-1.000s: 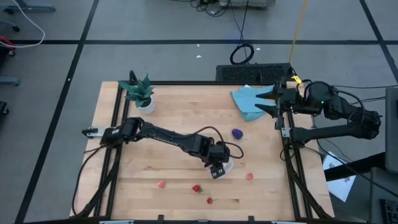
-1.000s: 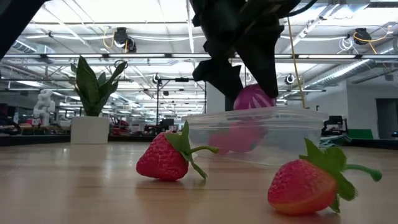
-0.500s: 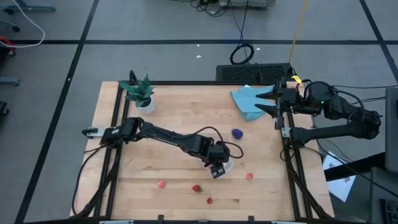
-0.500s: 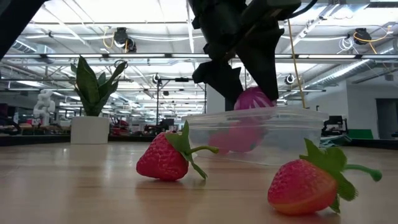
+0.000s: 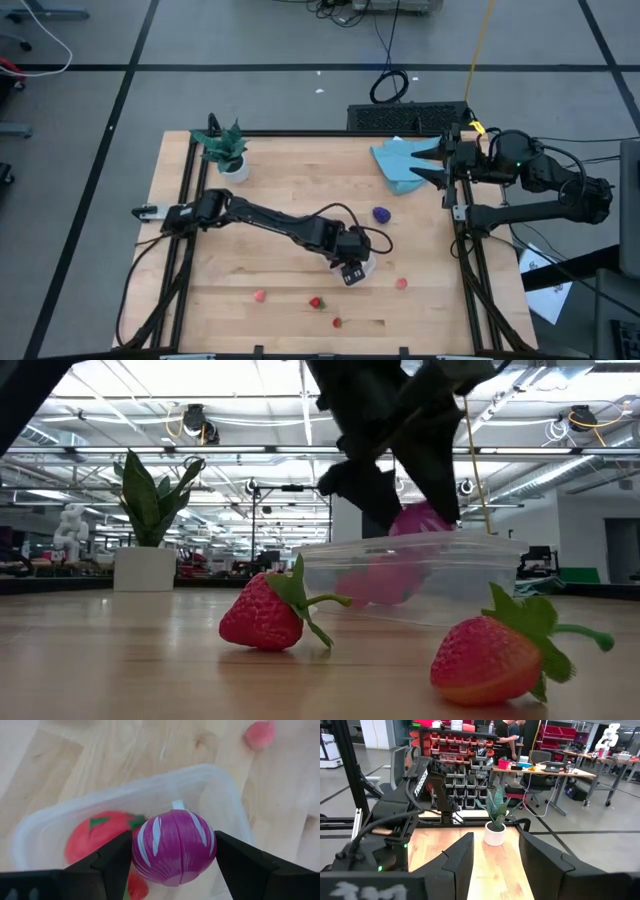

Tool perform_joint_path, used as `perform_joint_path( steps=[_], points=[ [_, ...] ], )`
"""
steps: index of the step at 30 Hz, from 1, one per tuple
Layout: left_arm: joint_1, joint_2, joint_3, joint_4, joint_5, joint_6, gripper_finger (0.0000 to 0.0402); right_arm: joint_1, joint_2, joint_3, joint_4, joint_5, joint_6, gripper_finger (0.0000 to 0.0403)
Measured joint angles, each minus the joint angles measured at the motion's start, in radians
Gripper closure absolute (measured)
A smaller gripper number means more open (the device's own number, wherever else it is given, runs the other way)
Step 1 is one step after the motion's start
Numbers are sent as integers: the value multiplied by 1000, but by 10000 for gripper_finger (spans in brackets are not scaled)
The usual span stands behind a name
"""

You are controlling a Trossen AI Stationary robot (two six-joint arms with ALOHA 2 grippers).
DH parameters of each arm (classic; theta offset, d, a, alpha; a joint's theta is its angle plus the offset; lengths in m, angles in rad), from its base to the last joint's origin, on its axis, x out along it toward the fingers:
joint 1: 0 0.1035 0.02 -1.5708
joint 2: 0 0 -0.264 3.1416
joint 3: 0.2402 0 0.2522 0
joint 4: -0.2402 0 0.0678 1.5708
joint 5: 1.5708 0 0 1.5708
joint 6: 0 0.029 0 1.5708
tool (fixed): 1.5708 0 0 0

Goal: Pick and placing Produce into tupperware
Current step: Put the onion into the transparent container

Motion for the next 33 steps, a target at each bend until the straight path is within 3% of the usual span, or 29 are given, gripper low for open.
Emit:
perform_joint_path(
  steps=[33],
  points=[
    [7,25,-1,3,41,-3,144,0,0,0,-28,-1,-1,252]
  ],
)
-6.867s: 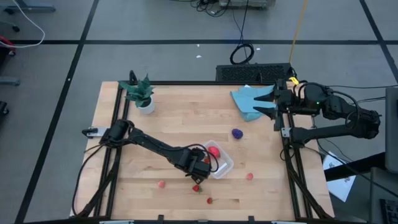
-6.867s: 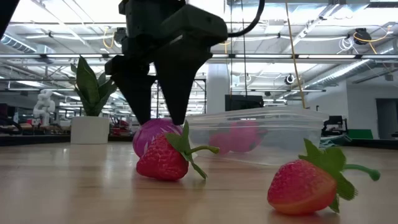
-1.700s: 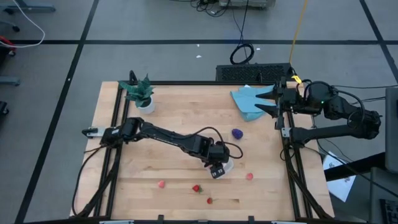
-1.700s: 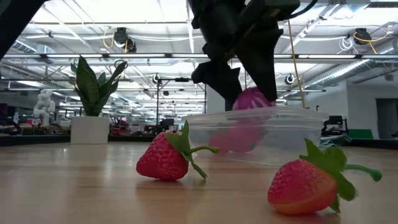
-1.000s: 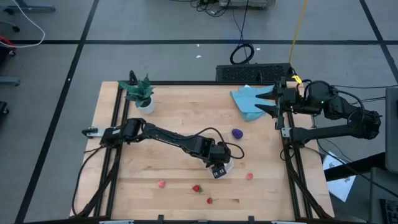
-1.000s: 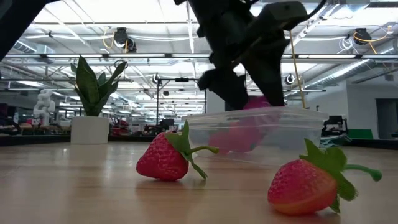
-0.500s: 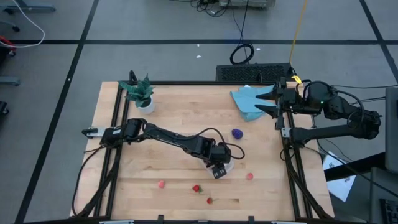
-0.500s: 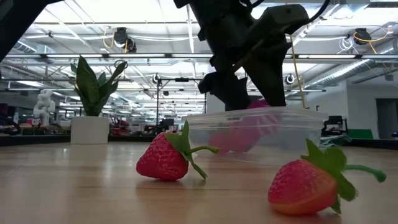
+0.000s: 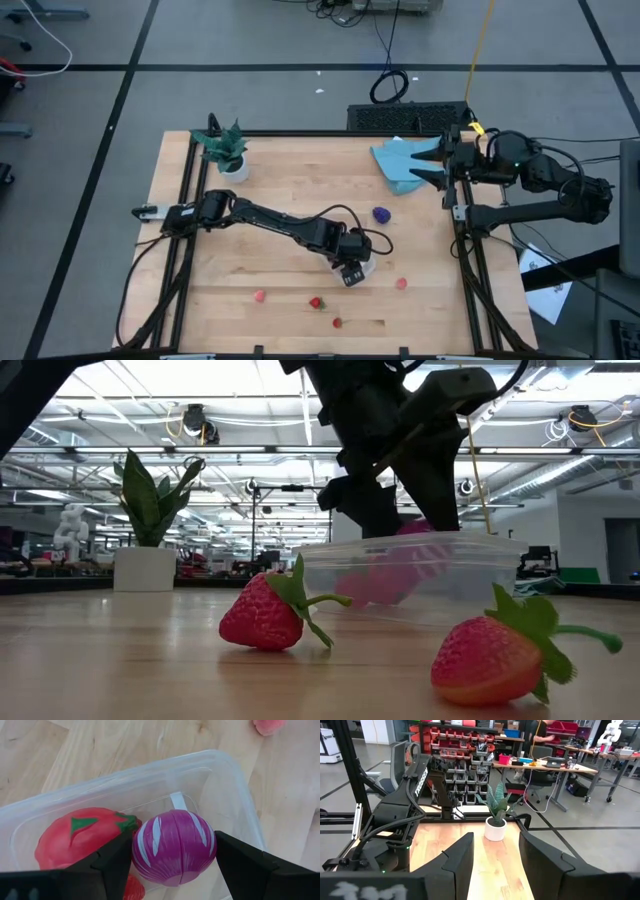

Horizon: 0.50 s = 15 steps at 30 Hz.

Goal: Pick and placing Produce into tupperware
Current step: Put the onion into the transparent container

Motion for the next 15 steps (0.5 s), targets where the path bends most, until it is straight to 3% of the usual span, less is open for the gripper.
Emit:
perform_joint_path(
  steps=[15],
  points=[
    [-4,0,0,7,0,-33,144,0,0,0,-9,0,-2,252]
  ],
)
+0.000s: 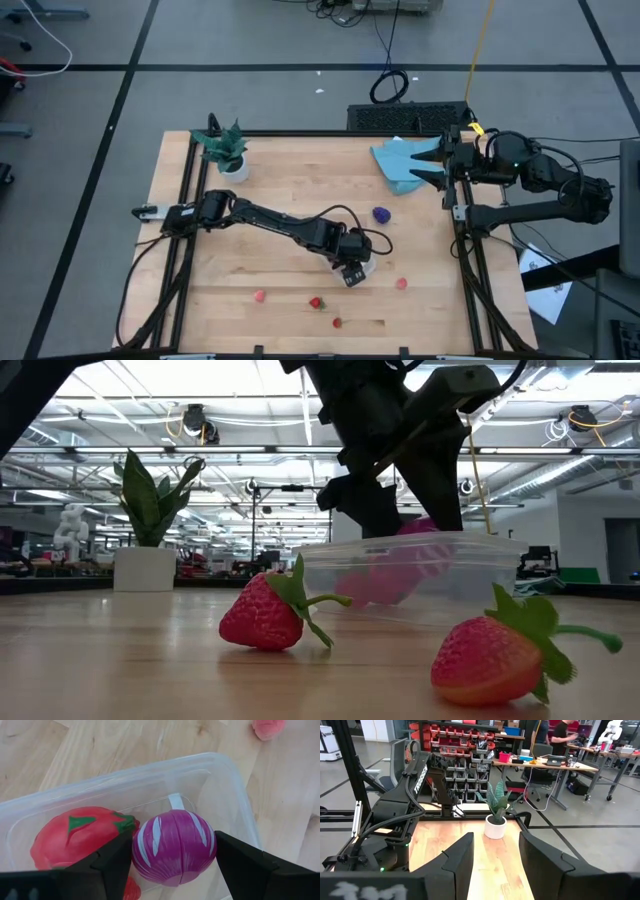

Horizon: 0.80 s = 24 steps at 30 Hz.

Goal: Pick and placing Produce into tupperware
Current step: Put the onion into the transparent container, then put the bottom peach into the transparent container

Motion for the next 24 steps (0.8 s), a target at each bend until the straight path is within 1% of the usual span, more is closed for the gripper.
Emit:
perform_joint_path(
  steps=[4,12,15,22,24],
  points=[
    [0,0,0,-1,0,3,134,0,0,0,0,0,0,252],
    [0,0,0,-1,2,12,74,0,0,0,0,0,0,252],
    [0,0,0,1,2,16,59,0,0,0,0,0,0,252],
    [0,0,1,9,3,1,53,0,0,0,0,0,0,252],
    [0,-7,10,0,17,-1,53,0,0,0,0,0,0,252]
  ],
)
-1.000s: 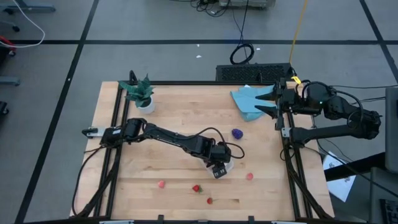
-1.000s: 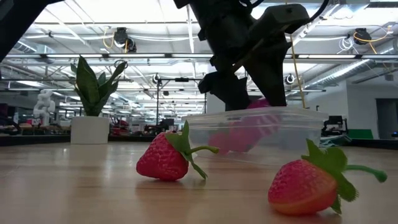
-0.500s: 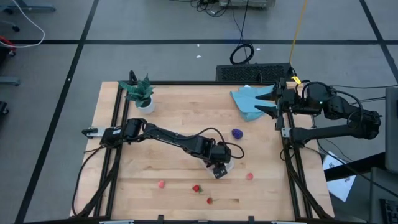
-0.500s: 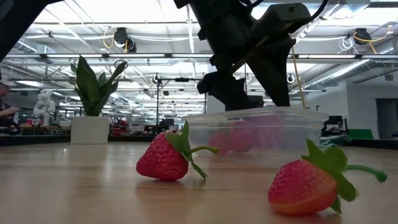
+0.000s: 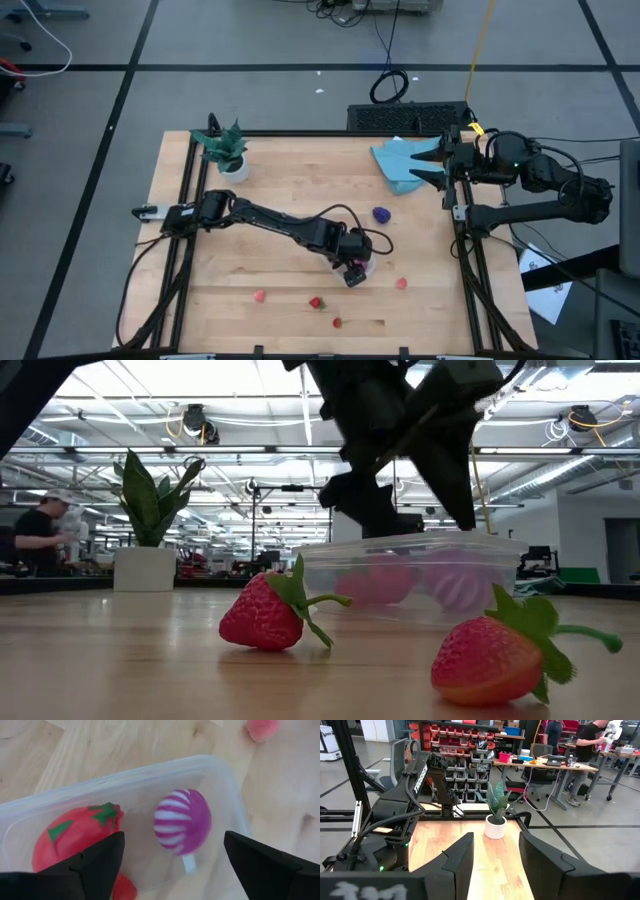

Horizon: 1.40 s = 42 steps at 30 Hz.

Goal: Pick and placing Produce into tupperware
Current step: Put the bottom peach into the transparent container

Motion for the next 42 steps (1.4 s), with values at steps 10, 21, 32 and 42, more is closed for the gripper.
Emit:
perform_joint_path(
  steps=[10,21,32,42],
  points=[
    [-17,-118,57,-152,-57,4,53,0,0,0,0,0,2,252],
    [-169,-178,53,-662,-122,-360,53,0,0,0,0,-1,3,252],
    [-342,-177,-66,-743,-63,-656,53,0,0,0,46,-3,3,252],
    [-346,-259,-329,-619,93,-693,53,0,0,0,56,-4,3,252]
  ],
)
